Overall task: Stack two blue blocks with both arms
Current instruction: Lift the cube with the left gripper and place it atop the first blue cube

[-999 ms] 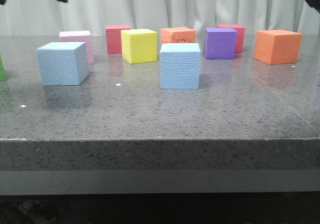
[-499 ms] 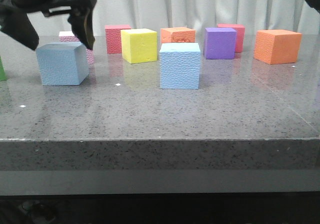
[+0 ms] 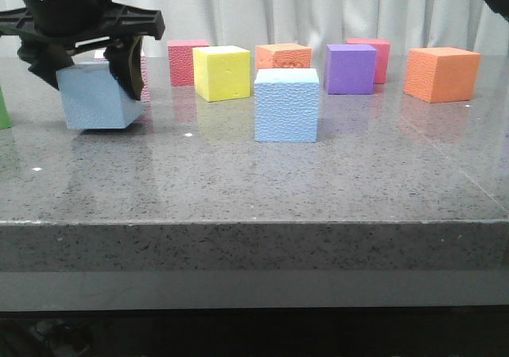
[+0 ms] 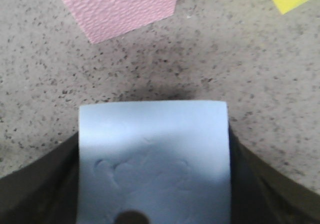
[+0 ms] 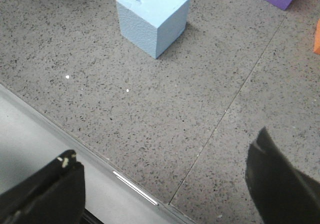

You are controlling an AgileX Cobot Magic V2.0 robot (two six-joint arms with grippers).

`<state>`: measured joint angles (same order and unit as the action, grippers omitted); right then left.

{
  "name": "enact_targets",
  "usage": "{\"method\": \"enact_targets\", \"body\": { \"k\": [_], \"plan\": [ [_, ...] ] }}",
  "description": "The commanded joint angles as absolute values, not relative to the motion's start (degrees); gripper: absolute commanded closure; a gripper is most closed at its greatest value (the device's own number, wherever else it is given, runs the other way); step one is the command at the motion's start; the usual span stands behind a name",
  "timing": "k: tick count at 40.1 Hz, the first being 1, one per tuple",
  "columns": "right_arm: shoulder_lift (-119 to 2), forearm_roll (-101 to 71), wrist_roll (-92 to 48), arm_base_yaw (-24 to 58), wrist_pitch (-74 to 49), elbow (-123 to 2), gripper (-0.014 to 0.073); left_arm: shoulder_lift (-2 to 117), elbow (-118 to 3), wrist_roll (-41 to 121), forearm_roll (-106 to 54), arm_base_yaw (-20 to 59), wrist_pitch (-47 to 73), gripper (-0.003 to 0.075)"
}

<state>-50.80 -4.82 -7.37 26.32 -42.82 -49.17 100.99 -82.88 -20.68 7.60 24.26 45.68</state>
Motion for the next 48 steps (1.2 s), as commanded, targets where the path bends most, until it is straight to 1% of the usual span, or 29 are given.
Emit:
{"method": "enact_targets", "body": {
  "k": [1, 9, 18, 28, 34, 42, 44, 48],
  "plan": [
    [-50.1, -5.2, -7.8, 25.9, -39.6, -50.7, -0.0059, 96.8, -87.2, -21.4, 8.0, 27.0, 45.1, 0.0318],
    [-50.1, -5.2, -7.8, 25.9, -39.6, -50.7, -0.0059, 97.2, -93.8, -21.7, 11.4, 35.3, 49.9, 0.0318],
    [-50.1, -5.2, -7.8, 25.9, -39.6, -50.7, -0.0059, 99.3, -99.6, -32.1, 18.9, 43.9, 51.7, 0.0318],
    [-50.1, -5.2, -7.8, 25.9, -39.6, -50.7, -0.0059, 104.9, -106.6, -37.1, 19.4, 47.2, 54.0, 0.0312],
    [-50.1, -5.2, -7.8, 25.9, -39.6, -50.7, -0.0059, 107.1, -109.1, -37.9, 19.3, 48.5, 54.1, 0.0266],
    [-50.1, -5.2, -7.8, 25.9, -39.6, -50.7, -0.0059, 107.5, -109.1, -39.1, 19.6, 48.6, 54.2, 0.0239],
    [-50.1, -5.2, -7.8, 25.9, -39.6, -50.7, -0.0059, 107.5, -109.1, -39.3, 19.6, 48.6, 54.1, 0.0215],
    [-50.1, -5.2, -7.8, 25.9, -39.6, -50.7, -0.0059, 107.5, -109.1, -39.4, 19.4, 48.6, 53.5, 0.0123]
  ]
}}
